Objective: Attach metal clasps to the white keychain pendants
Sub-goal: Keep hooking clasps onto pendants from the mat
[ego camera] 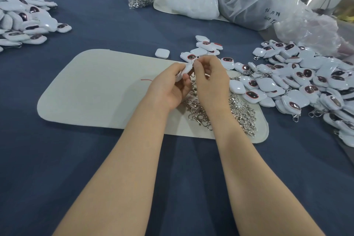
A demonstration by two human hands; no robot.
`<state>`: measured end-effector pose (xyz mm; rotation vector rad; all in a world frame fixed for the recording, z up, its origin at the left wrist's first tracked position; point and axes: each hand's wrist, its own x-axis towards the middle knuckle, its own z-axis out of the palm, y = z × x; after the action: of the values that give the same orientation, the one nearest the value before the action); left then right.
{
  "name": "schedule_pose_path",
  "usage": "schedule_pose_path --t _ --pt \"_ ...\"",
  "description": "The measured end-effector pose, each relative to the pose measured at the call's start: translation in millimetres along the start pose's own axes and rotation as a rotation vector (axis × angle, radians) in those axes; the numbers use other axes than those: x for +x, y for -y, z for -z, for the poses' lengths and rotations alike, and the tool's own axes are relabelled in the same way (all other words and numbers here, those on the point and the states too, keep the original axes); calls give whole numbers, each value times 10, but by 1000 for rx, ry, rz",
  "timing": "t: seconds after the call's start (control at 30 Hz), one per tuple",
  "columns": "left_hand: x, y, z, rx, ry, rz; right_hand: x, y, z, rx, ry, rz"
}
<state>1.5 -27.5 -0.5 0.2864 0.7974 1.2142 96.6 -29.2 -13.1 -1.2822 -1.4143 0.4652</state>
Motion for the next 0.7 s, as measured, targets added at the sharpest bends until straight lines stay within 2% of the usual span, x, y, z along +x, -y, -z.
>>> schedule_pose_path --t 0.37,0.5,0.7 --pt "2 56 -5 -158 73 128 10 15 -17 4 -6 -6" --pt "3 75 54 -112 181 163 17 -3 -13 4 -6 -35" --pt "20 72 98 -168 274 190 -1 22 -3 21 -16 -28"
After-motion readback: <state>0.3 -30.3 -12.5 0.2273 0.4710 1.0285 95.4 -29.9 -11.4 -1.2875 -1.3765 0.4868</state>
